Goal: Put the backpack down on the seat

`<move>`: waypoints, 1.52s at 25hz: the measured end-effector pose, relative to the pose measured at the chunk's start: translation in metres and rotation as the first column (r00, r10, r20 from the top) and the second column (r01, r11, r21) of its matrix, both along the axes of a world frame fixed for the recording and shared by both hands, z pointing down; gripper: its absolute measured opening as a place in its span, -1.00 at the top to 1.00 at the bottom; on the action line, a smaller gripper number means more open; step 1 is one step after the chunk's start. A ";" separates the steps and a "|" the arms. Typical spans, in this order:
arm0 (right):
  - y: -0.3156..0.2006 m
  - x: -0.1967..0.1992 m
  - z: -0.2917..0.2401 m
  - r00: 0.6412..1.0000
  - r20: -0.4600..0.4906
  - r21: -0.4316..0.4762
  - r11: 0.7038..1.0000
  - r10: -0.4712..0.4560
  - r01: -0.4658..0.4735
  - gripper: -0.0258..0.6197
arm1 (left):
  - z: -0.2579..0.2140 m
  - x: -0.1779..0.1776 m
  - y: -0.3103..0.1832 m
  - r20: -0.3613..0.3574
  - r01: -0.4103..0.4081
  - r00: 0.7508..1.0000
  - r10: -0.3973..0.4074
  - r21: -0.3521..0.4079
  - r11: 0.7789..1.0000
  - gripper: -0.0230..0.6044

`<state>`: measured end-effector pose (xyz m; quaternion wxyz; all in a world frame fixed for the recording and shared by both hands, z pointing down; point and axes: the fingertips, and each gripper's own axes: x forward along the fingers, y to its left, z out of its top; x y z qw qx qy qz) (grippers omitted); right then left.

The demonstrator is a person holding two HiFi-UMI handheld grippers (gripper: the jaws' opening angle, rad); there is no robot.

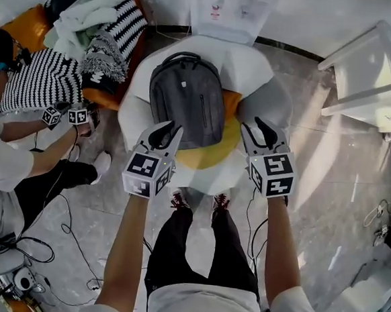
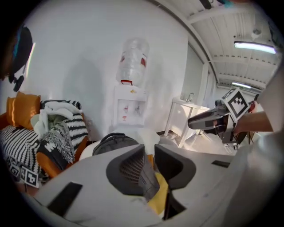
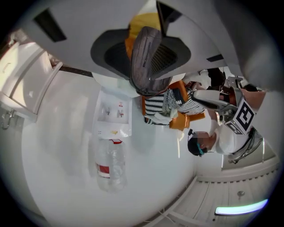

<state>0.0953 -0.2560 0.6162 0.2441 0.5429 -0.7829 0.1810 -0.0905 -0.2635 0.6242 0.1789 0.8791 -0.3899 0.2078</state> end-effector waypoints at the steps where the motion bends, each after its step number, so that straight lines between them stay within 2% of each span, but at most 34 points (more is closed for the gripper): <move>1: 0.001 0.002 -0.007 1.000 -0.014 0.003 1.000 0.000 0.000 0.53 | -0.008 0.003 0.002 0.003 -0.016 1.000 0.016 0.011 1.000 0.64; 6: 0.007 0.009 -0.043 0.996 -0.084 0.016 1.000 -0.023 0.025 0.72 | -0.051 0.015 0.005 0.001 -0.028 1.000 0.028 0.051 0.998 0.77; 13: 0.012 0.014 -0.104 0.998 -0.052 0.059 0.998 -0.022 0.025 0.91 | -0.109 0.034 0.004 -0.030 -0.010 0.999 0.012 0.075 0.997 0.87; 18: 0.014 0.021 -0.144 0.997 -0.072 0.090 0.995 -0.024 0.030 0.91 | -0.146 0.049 0.005 -0.051 -0.017 0.998 0.022 0.101 0.995 0.86; 24: 0.012 0.032 -0.185 0.998 -0.060 0.127 0.992 -0.011 0.019 0.91 | -0.184 0.053 0.002 -0.094 0.007 0.996 0.005 0.134 0.991 0.87; 32: 0.013 0.035 -0.238 1.000 -0.025 0.184 0.983 -0.013 0.017 0.91 | -0.228 0.063 0.009 -0.152 0.004 0.988 0.021 0.165 0.986 0.87; 38: 0.020 0.035 -0.274 0.999 -0.024 0.221 0.975 -0.029 0.034 0.91 | -0.254 0.056 0.015 -0.122 0.025 0.993 -0.003 0.183 0.983 0.87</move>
